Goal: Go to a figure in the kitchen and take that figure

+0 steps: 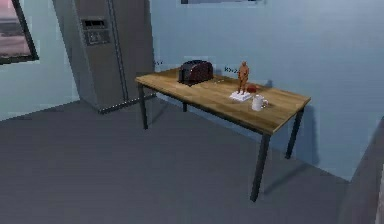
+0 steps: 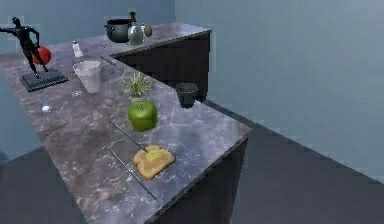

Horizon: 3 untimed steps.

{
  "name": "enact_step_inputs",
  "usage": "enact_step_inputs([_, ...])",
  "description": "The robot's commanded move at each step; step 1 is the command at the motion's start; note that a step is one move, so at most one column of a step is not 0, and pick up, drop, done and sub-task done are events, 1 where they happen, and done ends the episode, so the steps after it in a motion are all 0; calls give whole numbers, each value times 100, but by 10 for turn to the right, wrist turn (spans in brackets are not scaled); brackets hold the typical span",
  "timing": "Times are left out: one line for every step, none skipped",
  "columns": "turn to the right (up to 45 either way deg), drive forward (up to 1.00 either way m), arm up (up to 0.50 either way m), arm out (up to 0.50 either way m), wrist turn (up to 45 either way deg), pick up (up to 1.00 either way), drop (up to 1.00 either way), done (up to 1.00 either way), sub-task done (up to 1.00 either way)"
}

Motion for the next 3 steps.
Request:
enact_step_inputs([0,20,0,0,0,0,0,0,0])
enact_step_inputs([270,0,0,0,0,0,0,0,0])
enact_step_inputs([0,55,0,0,0,0,0,0,0])
